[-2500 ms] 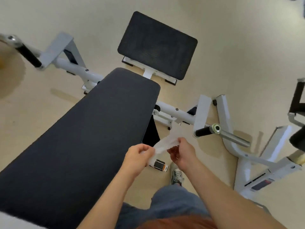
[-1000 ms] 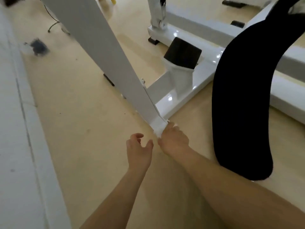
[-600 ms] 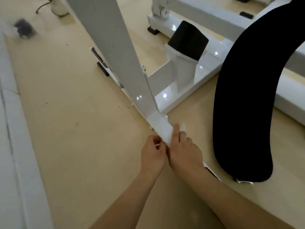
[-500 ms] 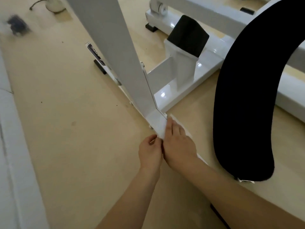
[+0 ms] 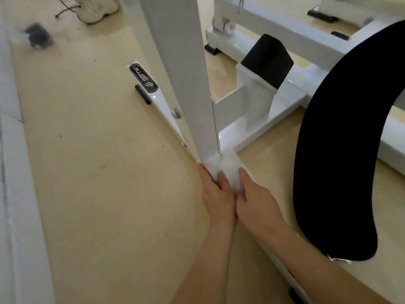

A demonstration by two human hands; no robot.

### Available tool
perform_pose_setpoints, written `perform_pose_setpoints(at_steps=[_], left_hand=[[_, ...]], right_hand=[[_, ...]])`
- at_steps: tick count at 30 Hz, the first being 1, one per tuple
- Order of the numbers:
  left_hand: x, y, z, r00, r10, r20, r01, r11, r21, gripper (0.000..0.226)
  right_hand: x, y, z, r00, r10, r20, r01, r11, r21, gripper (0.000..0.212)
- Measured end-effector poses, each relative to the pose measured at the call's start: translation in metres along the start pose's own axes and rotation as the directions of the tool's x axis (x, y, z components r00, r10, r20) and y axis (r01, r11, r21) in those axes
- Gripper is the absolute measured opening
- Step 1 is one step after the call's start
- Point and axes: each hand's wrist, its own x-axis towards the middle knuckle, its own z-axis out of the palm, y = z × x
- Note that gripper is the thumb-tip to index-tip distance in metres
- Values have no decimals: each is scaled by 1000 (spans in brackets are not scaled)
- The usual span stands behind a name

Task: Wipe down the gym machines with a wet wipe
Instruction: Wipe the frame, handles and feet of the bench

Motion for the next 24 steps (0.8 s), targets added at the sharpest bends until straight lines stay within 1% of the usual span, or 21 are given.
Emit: perform_pose_setpoints(at_steps=[2,5,6,8,10,11,12,13,14,15,16,17,19,20,22,24], left_hand=[[13,5,-1,1000,-20,11,21,997,-81,59],[38,8,-5,999,5,48,-4,999,-32,65],[41,11,-6,999,6,48,-4,999,-44,64],[39,23,-11,999,47,8,-45,991,-126,63],[33,36,-15,992,113,-56,-123,970,-212,59],[30,41,-17,988,134,-77,-150,954,-260,57],[25,46,-19,985,145,-89,-166,937,-308,56],[20,50,-23,985,144,-95,-168,919,-356,58],[17,52,-27,987,122,-107,-156,895,-418,59],[16,53,-33,990,81,-112,-127,856,-500,60],[18,53,-38,994,26,-108,-85,808,-582,59],[23,53,-43,995,-22,-100,-47,767,-640,57],[34,51,-52,995,-62,-75,-7,727,-686,45],[37,50,-54,996,-67,-56,8,707,-707,38],[35,53,-52,996,-89,-28,41,683,-729,25],[28,61,-45,994,-107,-25,56,687,-725,23]], right_hand=[[1,-3,-2,999,-23,23,21,998,66,59],[1,-5,-1,995,-79,67,71,991,117,61],[1,-5,-1,994,-85,72,76,990,122,60],[5,-10,1,997,-43,64,29,980,199,62],[10,-20,-2,999,-18,31,6,939,343,62],[13,-26,-5,1000,-22,18,11,891,453,57],[15,-34,-9,999,-36,26,14,811,585,51],[16,-44,-13,996,-58,61,-3,700,714,46],[18,-53,-16,991,-76,108,-42,591,805,42],[19,-62,-18,988,-74,137,-80,513,854,37],[22,-71,-19,989,-44,140,-101,484,869,28],[27,-77,-18,995,9,99,-89,518,851,18],[40,-85,-17,996,71,-53,-11,686,727,2],[43,-88,-18,992,75,-106,16,740,672,10],[46,-94,-19,984,77,-159,42,774,631,17],[42,-97,-19,978,72,-197,69,774,630,14]])
